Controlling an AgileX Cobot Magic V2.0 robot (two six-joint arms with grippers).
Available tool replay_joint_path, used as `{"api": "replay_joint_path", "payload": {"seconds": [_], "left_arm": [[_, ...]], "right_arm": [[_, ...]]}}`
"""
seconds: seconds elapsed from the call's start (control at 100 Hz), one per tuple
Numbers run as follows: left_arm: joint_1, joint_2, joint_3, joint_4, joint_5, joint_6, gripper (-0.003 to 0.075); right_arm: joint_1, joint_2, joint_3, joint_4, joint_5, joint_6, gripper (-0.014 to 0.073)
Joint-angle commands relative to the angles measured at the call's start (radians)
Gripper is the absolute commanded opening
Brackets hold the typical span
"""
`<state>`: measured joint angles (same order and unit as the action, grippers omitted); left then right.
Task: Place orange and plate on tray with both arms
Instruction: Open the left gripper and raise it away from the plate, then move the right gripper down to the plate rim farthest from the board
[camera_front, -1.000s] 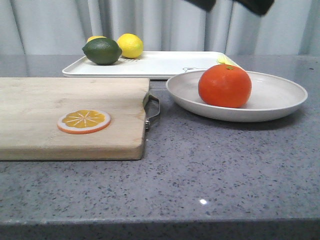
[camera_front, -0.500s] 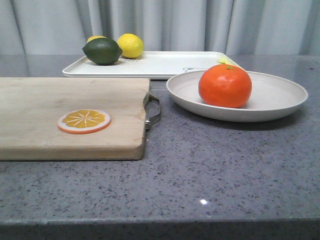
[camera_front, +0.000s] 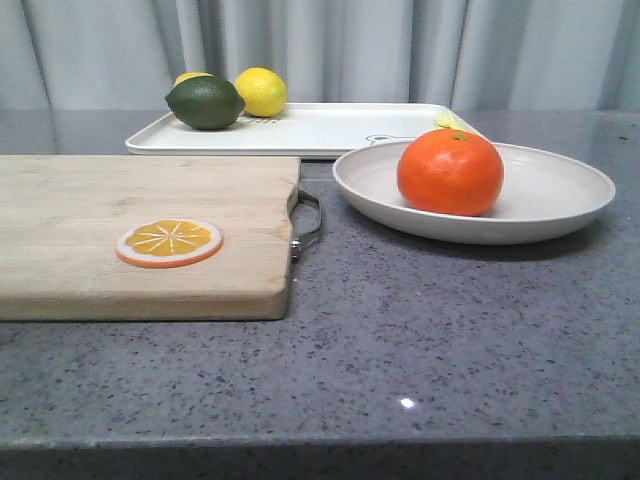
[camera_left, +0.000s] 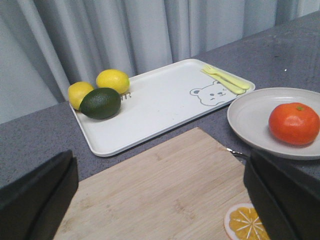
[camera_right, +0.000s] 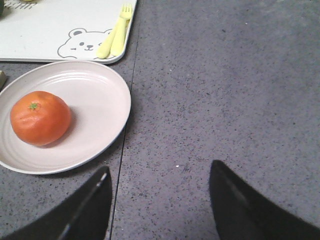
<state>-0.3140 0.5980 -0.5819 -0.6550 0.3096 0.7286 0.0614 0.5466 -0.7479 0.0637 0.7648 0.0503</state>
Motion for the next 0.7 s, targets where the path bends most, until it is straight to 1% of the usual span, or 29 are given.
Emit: {"api": "replay_joint_path", "payload": {"seconds": [0.0, 0.12, 0.27, 0.36, 0.69], "left_arm": [[0.011, -0.024, 0.006, -0.013, -0.068, -0.005, 0.0638], [0.011, -0.026, 0.033, -0.013, -0.059, -0.005, 0.0638], [0.011, -0.026, 0.035, -0.013, -0.049, -0.005, 0.0638], [0.011, -0.026, 0.035, -0.013, -0.049, -0.005, 0.0638], [0.011, -0.026, 0.035, -0.013, -0.049, -0.005, 0.0638]], "right_arm": [[0.000, 0.059, -0.033, 0.026, -0.098, -0.008, 0.0444], [0.000, 0.164, -0.033, 0.078, -0.168, -0.008, 0.0444], [0.000, 0.306, -0.034, 0.199, -0.296, -0.009, 0.0444], [0.002, 0.384, -0.036, 0.243, -0.359, -0.009, 0.0444], [0.076, 0.612, -0.038, 0.313, -0.520, -0.009, 0.0444]]}}
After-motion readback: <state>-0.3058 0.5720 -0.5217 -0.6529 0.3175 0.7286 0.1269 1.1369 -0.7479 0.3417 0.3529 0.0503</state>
